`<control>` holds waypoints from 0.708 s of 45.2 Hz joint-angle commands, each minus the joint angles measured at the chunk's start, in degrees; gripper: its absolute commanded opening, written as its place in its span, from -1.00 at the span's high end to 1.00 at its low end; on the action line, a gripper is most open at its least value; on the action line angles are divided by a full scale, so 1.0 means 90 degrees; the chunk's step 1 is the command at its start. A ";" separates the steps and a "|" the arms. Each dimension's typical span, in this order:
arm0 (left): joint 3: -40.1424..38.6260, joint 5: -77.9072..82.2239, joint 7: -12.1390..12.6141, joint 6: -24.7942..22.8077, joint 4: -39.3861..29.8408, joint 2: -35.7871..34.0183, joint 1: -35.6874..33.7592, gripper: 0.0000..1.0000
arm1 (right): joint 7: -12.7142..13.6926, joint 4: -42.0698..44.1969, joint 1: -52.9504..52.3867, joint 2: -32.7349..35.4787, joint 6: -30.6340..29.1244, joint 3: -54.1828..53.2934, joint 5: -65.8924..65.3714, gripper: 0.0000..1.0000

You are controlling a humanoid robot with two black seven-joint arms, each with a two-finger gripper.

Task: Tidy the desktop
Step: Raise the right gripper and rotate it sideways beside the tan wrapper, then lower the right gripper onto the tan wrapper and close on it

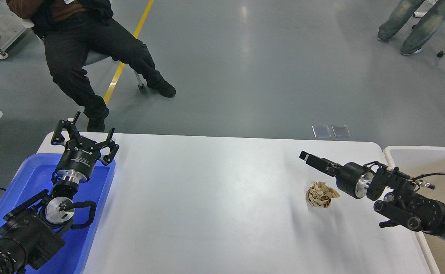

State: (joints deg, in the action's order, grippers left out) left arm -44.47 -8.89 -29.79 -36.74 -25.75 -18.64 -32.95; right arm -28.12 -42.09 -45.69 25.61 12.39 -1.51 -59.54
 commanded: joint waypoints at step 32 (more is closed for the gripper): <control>0.0000 0.0001 0.0000 0.0000 0.0000 0.0000 -0.0001 -1.00 | -0.0616 0.2030 0.0663 -0.0942 0.2383 0.1662 -0.0064 -1.00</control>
State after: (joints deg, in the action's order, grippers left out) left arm -44.47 -8.88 -29.80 -36.74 -25.75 -18.63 -32.93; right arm -32.28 -28.13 -41.28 19.81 32.09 12.29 -60.30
